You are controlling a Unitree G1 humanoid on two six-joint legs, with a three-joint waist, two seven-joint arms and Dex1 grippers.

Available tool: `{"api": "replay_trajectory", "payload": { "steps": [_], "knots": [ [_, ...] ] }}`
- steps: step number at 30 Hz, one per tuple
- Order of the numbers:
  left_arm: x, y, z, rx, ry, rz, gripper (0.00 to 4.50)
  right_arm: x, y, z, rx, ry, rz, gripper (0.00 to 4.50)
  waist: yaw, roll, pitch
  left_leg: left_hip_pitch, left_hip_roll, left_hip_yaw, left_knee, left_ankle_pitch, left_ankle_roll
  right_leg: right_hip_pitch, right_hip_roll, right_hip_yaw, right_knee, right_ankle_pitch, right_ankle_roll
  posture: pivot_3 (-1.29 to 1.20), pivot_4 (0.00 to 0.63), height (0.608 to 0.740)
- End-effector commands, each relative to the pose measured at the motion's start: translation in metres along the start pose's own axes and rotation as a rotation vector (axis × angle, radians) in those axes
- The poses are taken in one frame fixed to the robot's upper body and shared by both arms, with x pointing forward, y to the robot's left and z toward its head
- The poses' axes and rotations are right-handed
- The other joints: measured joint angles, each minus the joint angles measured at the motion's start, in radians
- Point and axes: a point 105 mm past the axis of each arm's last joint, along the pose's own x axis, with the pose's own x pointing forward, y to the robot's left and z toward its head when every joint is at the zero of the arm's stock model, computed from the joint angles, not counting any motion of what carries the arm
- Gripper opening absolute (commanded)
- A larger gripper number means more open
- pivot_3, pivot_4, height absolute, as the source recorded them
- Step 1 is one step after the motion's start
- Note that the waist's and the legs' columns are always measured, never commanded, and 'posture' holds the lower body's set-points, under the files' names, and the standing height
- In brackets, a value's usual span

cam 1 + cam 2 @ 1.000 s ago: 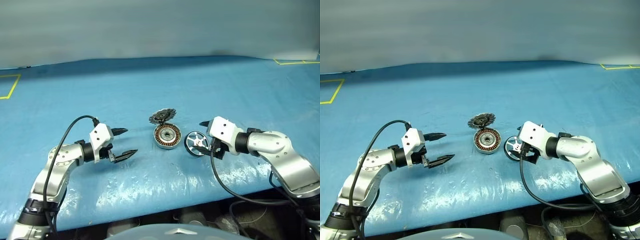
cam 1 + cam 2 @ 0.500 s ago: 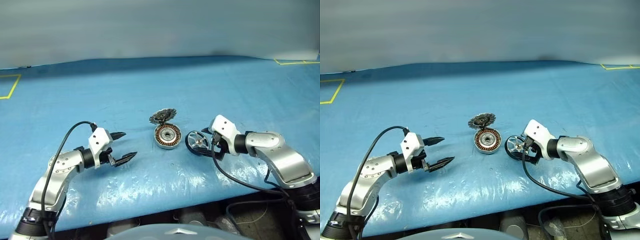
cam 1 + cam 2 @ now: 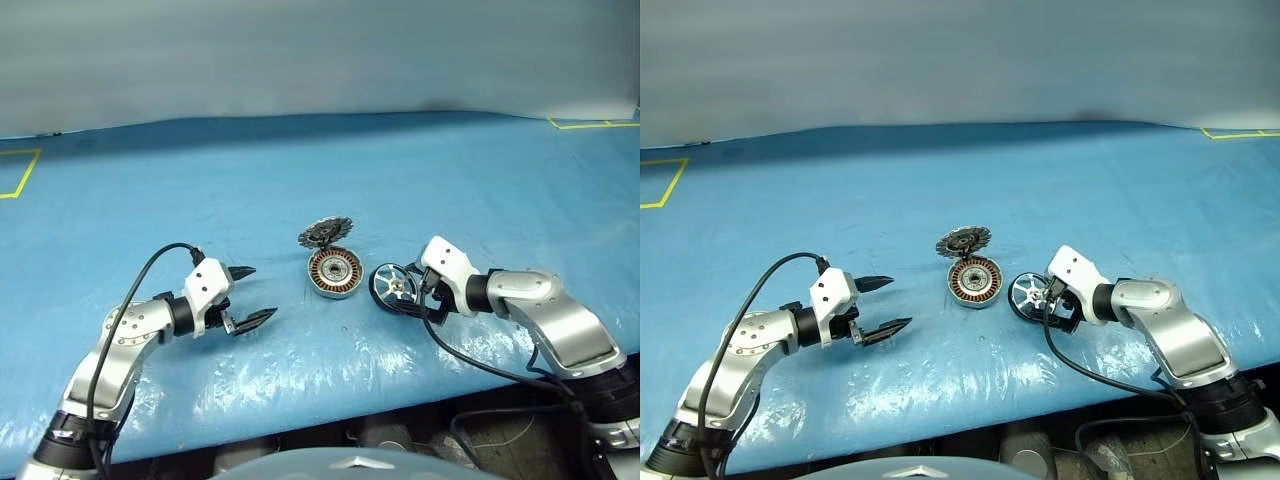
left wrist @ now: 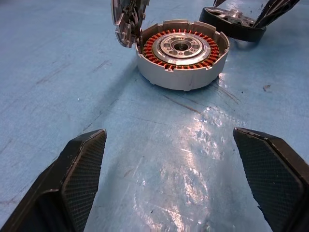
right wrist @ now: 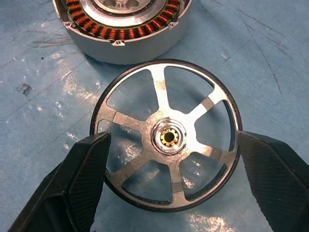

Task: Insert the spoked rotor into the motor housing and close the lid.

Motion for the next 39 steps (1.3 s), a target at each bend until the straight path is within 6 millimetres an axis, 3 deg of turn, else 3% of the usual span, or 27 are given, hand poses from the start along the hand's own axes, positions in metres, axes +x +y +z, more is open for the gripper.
{"api": "replay_trajectory", "payload": {
  "steps": [1, 8, 12, 18, 26, 35, 39],
  "knots": [
    [0.001, 0.001, 0.006, 0.04, -0.017, 0.001, 4.5, 0.001, 0.002, 0.006, -0.038, -0.015, 0.0, 3.51, 0.0, 0.0, 0.0, 0.0, 0.0, 0.0, 0.0, 0.0, 0.0, 0.0, 0.0, 0.0, 0.0, 0.0, 0.0, 0.0, 0.15, 0.74],
    [0.002, 0.0, 0.005, 0.025, -0.023, 0.006, 4.5, 0.003, 0.004, 0.01, -0.064, -0.026, 0.004, 1.3, 0.0, -0.001, 0.0, 0.0, 0.0, 0.0, 0.0, 0.0, 0.0, 0.0, 0.0, 0.0, 0.0, 0.0, 0.0, 0.0, 0.15, 0.74],
    [0.003, 0.0, 0.003, 0.016, -0.022, 0.014, 4.5, 0.007, 0.004, 0.005, -0.059, -0.001, 0.011, 1.3, -0.001, -0.001, 0.0, 0.0, 0.0, 0.0, 0.0, 0.0, 0.0, 0.0, 0.0, 0.0, 0.0, 0.0, 0.0, 0.0, 0.15, 0.74],
    [0.002, -0.002, 0.003, 0.014, -0.025, 0.011, 4.5, 0.011, 0.021, -0.001, -0.087, 0.024, 0.094, 1.3, -0.002, -0.002, -0.002, 0.0, 0.001, 0.0, 0.0, 0.0, 0.0, 0.0, 0.0, 0.0, 0.0, 0.0, 0.0, 0.0, 0.15, 0.74],
    [-0.001, -0.006, 0.02, -0.044, -0.138, 0.025, 4.5, -0.003, 0.01, 0.035, -0.021, -0.209, -0.049, 1.3, -0.004, -0.003, -0.002, 0.0, 0.001, 0.0, 0.0, 0.0, 0.0, 0.0, 0.0, 0.0, 0.0, 0.0, 0.0, 0.0, 0.15, 0.74],
    [0.005, -0.013, 0.02, -0.046, -0.137, -0.015, 4.5, -0.019, 0.039, 0.084, -0.123, -0.402, 0.015, 1.3, 0.0, -0.002, -0.001, 0.0, 0.001, -0.001, 0.0, 0.0, 0.0, 0.0, 0.0, 0.0, 0.0, 0.0, -0.001, 0.0, 0.15, 0.74],
    [0.009, -0.012, 0.022, -0.044, -0.149, -0.023, 4.5, -0.011, 0.044, 0.092, -0.115, -0.428, 0.046, 1.3, -0.001, -0.002, -0.001, 0.0, 0.0, -0.001, 0.0, 0.0, 0.0, 0.0, 0.0, 0.0, 0.0, 0.0, -0.001, 0.0, 0.15, 0.74]
  ]
}}
